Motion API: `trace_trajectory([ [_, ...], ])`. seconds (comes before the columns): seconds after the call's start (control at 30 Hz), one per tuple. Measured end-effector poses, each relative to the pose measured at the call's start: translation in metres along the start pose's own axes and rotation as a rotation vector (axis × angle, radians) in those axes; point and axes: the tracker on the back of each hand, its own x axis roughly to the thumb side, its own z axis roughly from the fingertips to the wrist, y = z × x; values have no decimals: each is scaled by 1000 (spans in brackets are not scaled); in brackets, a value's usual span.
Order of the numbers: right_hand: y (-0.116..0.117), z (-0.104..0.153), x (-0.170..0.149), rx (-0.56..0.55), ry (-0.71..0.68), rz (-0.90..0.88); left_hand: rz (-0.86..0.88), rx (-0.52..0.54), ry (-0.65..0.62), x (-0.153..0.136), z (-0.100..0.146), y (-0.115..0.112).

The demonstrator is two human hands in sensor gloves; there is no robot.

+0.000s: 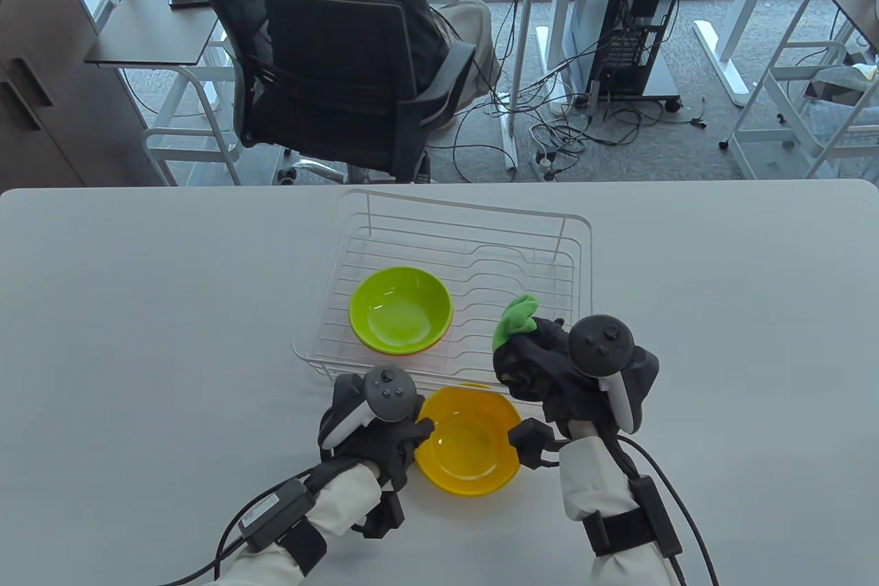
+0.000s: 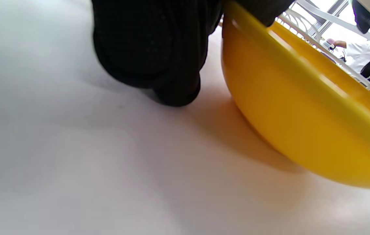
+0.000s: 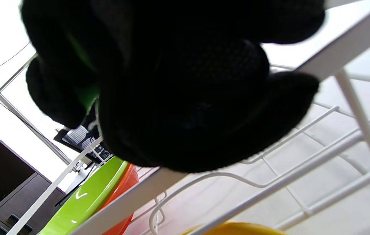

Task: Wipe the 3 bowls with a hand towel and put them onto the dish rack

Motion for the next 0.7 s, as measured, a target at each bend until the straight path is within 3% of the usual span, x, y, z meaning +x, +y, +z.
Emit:
trace_trajectory([
  [0.3,1,1,1,1,-3,13,99,24,0,-6,2,4],
  [0.7,-3,12,22,-4,-95,21,115,44,-97,5,24,32],
])
